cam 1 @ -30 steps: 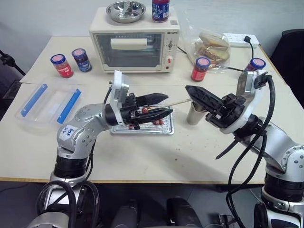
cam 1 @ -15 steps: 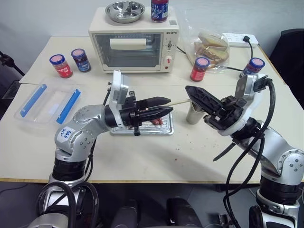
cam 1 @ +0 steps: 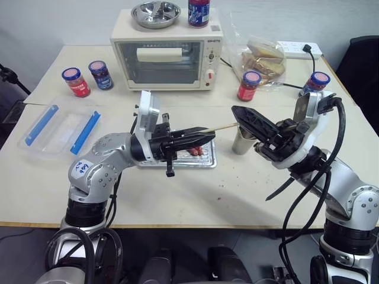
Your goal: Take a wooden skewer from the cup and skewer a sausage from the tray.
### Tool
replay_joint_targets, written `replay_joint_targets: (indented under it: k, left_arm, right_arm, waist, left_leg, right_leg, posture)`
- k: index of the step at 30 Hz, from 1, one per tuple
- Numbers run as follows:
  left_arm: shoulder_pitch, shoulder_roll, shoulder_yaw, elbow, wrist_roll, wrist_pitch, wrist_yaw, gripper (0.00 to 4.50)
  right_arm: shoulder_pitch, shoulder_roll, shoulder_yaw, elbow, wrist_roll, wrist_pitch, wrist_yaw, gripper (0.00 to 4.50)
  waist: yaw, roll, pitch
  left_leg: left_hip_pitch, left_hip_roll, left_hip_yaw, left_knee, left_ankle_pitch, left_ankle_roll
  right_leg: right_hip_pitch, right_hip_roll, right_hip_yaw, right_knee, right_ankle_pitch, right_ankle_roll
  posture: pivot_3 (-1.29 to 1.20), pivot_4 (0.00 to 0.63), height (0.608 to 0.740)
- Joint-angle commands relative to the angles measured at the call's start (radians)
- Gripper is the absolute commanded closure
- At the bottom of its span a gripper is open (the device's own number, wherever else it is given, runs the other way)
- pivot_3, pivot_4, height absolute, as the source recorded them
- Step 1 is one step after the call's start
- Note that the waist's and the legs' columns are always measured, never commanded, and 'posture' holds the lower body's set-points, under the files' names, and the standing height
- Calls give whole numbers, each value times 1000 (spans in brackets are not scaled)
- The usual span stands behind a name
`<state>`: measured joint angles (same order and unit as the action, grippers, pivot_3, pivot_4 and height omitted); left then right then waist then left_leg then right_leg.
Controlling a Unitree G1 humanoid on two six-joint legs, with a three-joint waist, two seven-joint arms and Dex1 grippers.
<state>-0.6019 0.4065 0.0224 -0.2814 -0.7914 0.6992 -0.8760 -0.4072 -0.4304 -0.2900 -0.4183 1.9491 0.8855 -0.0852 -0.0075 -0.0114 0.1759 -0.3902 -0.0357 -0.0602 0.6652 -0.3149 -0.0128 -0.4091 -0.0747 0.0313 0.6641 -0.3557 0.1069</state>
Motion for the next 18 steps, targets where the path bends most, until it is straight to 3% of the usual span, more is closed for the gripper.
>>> replay_joint_targets:
  k: [1,7,8,13,18]
  left_arm:
    - [-16,-3,25,-29,-29,-3,19,4470]
    - [-29,-6,21,-18,-31,5,41,4470]
    - [-31,-7,22,-17,-33,7,42,3963]
    - [-38,-22,33,-14,-49,4,57,2898]
    - [-39,-23,40,-19,-81,17,63,2898]
  right_arm:
    - [-6,8,-4,-23,23,-2,5,4500]
    - [-5,13,-2,-27,23,-9,-2,4500]
    - [-5,13,-2,-26,23,-9,-3,4500]
    - [-9,17,-2,-25,23,-11,-7,4500]
    - [-15,20,-6,-22,23,-11,-10,4500]
  waist:
    - [0,0,0]
    - [0,0,0]
    - [0,0,0]
    - [0,0,0]
    - [0,0,0]
  left_leg:
    - [0,0,0,0,0,0]
    - [0,0,0,0,0,0]
    - [0,0,0,0,0,0]
    - [0,0,0,0,0,0]
    - [0,0,0,0,0,0]
  right_leg:
    - [0,0,0,0,0,0]
    - [0,0,0,0,0,0]
    - [0,0,0,0,0,0]
    - [0,0,0,0,0,0]
    - [0,0,0,0,0,0]
  posture:
    - [0,150,740]
    - [0,150,740]
    - [0,150,740]
    - [0,150,740]
    - [0,150,740]
